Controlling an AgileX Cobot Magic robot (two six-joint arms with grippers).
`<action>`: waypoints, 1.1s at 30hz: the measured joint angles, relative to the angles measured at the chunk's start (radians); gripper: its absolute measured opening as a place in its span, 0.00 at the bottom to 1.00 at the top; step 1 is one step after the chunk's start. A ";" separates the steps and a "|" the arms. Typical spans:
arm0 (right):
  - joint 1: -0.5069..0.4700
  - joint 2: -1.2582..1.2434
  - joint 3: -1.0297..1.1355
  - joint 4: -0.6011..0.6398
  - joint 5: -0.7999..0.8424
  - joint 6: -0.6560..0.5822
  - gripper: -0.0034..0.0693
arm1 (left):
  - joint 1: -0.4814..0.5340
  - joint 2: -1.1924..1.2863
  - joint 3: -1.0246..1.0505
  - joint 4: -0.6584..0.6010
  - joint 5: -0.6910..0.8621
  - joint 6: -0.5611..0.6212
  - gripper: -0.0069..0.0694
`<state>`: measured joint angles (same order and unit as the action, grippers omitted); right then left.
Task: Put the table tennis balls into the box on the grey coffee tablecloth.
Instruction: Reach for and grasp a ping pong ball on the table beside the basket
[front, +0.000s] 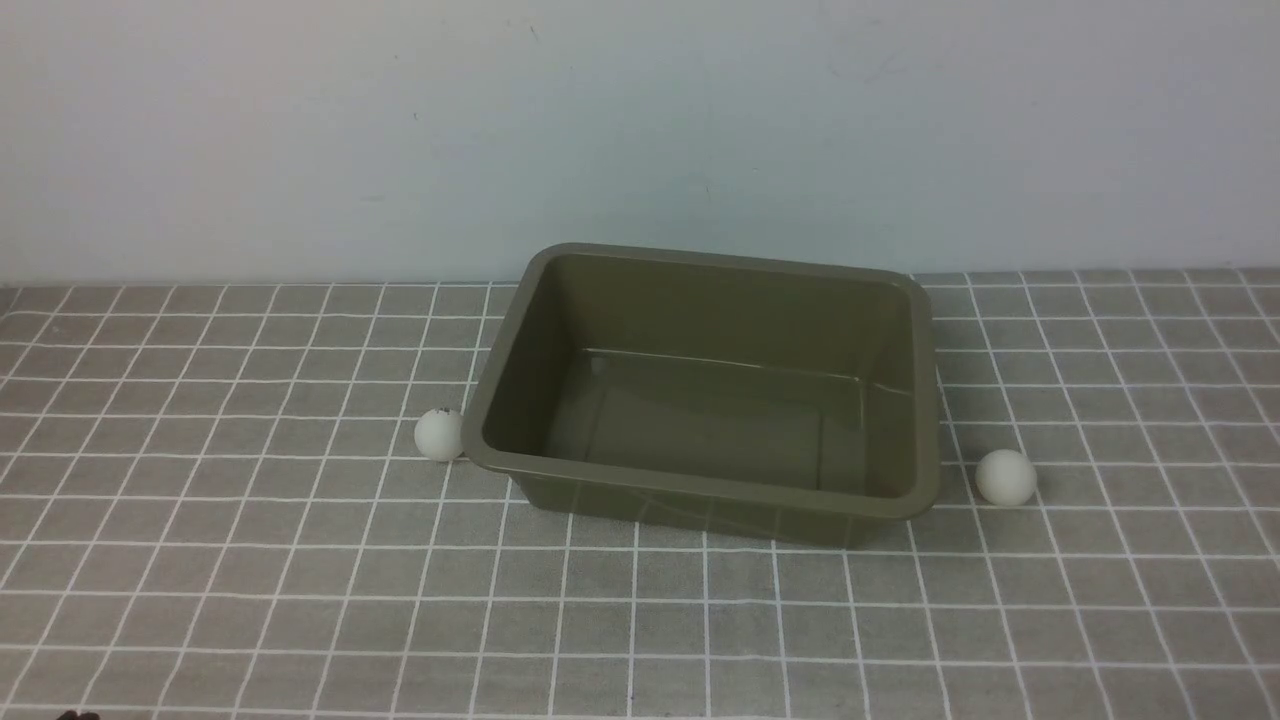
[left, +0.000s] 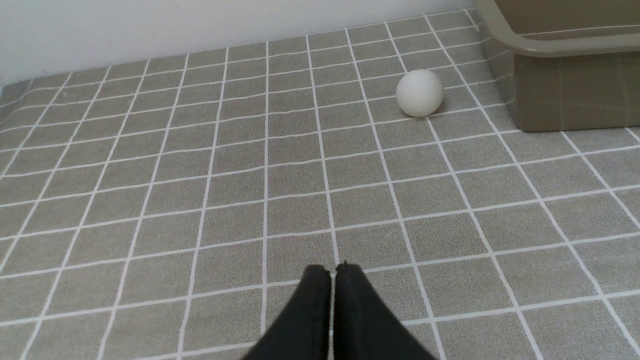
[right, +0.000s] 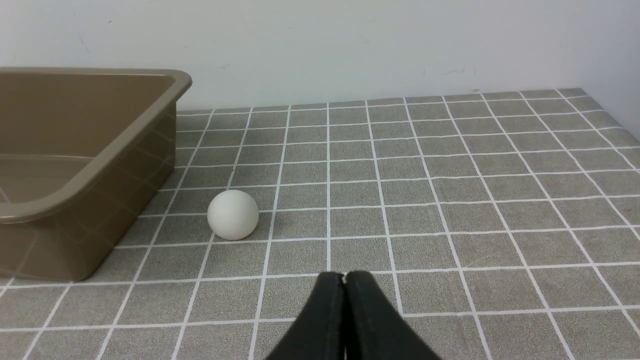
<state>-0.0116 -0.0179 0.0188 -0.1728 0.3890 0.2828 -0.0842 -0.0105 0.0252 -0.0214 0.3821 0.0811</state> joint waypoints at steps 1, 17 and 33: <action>0.000 0.000 0.000 0.000 0.000 0.000 0.03 | 0.000 0.000 0.000 0.005 -0.008 -0.002 0.08; 0.018 0.000 0.009 0.543 -0.223 0.260 0.03 | 0.000 0.000 0.003 -0.194 -0.626 -0.157 0.08; 0.053 0.150 -0.261 0.504 -0.058 0.127 0.03 | 0.000 0.553 -0.618 -0.246 0.156 -0.232 0.08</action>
<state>0.0415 0.1319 -0.2418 0.3315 0.3309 0.4095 -0.0842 0.5424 -0.5930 -0.2672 0.5376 -0.1514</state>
